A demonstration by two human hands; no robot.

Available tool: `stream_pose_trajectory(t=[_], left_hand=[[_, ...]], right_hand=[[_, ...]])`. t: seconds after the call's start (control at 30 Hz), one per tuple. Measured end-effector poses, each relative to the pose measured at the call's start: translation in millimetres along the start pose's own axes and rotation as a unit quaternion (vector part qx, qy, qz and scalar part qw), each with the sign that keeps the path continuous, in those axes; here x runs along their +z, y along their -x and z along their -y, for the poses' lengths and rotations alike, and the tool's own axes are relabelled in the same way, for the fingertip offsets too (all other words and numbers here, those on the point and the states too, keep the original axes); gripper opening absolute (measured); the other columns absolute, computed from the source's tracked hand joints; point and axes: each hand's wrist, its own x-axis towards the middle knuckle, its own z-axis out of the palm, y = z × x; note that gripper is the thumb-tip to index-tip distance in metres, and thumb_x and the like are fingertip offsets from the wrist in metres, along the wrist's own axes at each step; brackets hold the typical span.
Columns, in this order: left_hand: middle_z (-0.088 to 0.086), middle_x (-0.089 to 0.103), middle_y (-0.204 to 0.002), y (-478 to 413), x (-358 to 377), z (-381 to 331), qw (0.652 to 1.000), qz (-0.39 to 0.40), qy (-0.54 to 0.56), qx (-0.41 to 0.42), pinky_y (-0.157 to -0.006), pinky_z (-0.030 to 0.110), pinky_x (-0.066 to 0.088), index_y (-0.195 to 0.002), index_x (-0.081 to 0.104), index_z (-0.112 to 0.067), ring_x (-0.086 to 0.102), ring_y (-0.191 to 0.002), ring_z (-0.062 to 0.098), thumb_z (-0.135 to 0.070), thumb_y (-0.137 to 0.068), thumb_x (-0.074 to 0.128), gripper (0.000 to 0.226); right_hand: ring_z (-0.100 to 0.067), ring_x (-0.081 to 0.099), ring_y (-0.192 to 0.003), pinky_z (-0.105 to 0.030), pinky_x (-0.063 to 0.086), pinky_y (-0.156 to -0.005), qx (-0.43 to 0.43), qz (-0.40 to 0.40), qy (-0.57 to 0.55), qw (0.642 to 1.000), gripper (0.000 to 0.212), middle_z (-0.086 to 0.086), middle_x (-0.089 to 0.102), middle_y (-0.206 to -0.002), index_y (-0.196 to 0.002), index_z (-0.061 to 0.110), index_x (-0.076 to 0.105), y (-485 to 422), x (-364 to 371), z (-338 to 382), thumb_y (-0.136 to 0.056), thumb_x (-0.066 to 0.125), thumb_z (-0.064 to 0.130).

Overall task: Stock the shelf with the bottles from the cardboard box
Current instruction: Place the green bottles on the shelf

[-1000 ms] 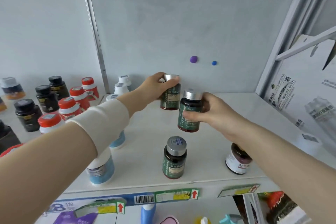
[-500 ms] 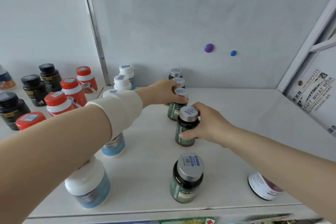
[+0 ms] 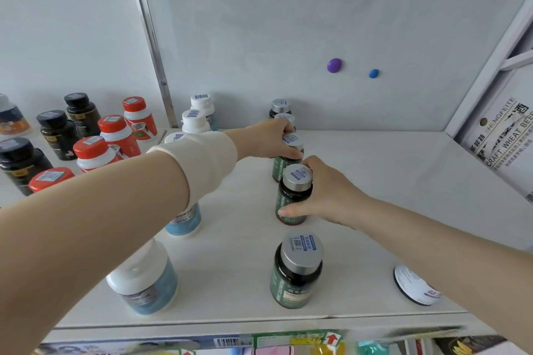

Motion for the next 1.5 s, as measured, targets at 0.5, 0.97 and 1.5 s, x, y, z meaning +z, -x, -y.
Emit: stream_pose_trajectory(t=[0.5, 0.97, 1.5], left_hand=[[0.003, 0.054, -0.13, 151.8, -53.0, -56.5, 0.978, -0.148, -0.132, -0.06, -0.094, 0.03, 0.038, -0.13, 0.044, -0.014, 0.049, -0.117, 0.021, -0.033, -0.09, 0.056, 0.046], [0.01, 0.053, -0.126, 431.2, -88.5, 15.1, 0.856, -0.212, -0.422, -0.21, -0.09, 0.038, 0.044, -0.129, 0.045, -0.012, 0.054, -0.114, 0.029, -0.025, -0.093, 0.047, 0.039], [0.008, 0.053, -0.121, 807.1, -141.3, 309.4, 0.742, -0.134, -0.449, -0.48, -0.091, 0.034, 0.042, -0.127, 0.043, -0.01, 0.053, -0.11, 0.025, -0.019, -0.094, 0.044, 0.034]], right_hand=[[-0.029, 0.046, -0.122, -0.035, 0.039, -0.095, -0.06, -0.106, 0.141, 0.982, 0.054, -0.012, 0.046, -0.136, -0.132, 0.009, 0.041, 73.6, -37.2, 56.3, -0.089, 0.052, 0.04], [-0.032, 0.044, -0.12, -0.042, 0.039, -0.094, -0.294, -0.075, 0.328, 0.895, 0.045, -0.015, 0.047, -0.13, -0.129, 0.009, 0.041, 160.9, 130.5, 233.8, -0.092, 0.047, 0.032], [-0.032, 0.035, -0.128, -0.044, 0.03, -0.104, -0.509, 0.056, 0.385, 0.768, 0.05, -0.015, 0.038, -0.139, -0.137, 0.009, 0.032, 210.1, 519.2, 524.7, -0.094, 0.043, 0.033]])
